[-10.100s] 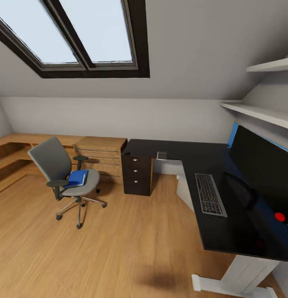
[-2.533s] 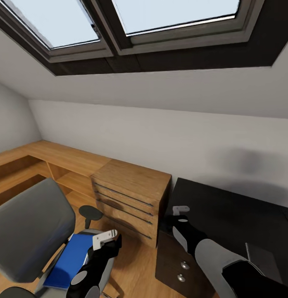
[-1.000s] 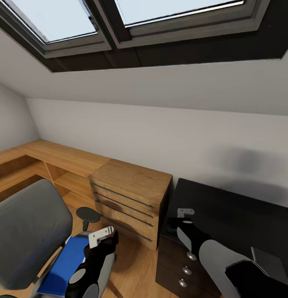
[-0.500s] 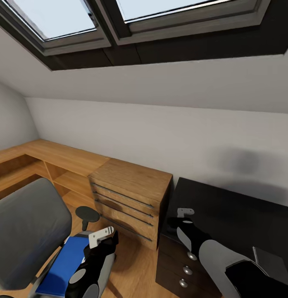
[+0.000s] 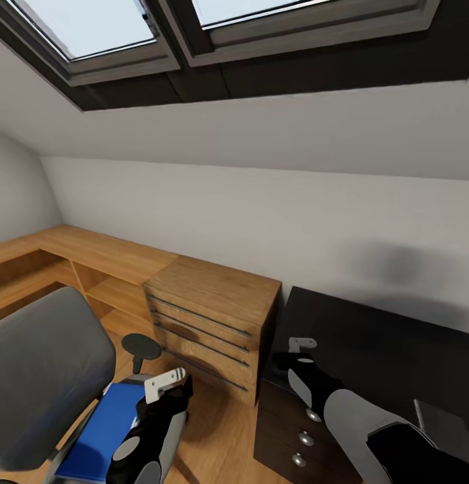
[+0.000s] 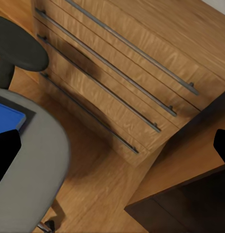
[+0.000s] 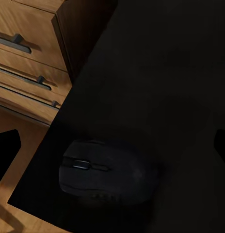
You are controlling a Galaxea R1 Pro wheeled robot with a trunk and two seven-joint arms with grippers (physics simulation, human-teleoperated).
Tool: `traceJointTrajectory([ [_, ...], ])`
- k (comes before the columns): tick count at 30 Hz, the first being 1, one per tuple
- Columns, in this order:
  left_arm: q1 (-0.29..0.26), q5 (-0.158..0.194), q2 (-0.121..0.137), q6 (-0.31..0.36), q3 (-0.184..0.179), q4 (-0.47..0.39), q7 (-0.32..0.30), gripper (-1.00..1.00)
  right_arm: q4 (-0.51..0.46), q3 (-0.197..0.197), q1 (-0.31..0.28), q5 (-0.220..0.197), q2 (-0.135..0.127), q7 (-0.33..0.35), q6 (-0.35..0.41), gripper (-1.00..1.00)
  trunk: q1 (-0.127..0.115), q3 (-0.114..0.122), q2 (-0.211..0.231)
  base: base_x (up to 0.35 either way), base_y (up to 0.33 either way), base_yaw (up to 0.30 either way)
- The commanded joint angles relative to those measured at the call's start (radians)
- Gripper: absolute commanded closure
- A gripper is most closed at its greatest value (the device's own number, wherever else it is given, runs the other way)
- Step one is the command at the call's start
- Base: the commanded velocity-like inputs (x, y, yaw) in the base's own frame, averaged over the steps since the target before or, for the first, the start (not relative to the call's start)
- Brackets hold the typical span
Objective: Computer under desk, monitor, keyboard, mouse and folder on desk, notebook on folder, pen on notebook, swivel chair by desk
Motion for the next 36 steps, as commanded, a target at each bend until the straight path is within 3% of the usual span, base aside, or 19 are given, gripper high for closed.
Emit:
traceJointTrajectory([
  [1,-0.001,0.005,0.001,0.003,-0.002,-0.002,0.008,-1.0,-0.002,0.008,-0.001,-0.008,0.0,-0.006,0.005,-1.0,0.004,-0.005,-0.008,0.0,0.0,0.0],
  [36,-0.001,0.005,0.001,0.002,-0.001,-0.002,0.009,-1.0,0.003,0.004,-0.001,-0.009,-0.005,-0.008,0.014,-1.0,0.138,-0.114,-0.253,0.0,0.0,0.0],
])
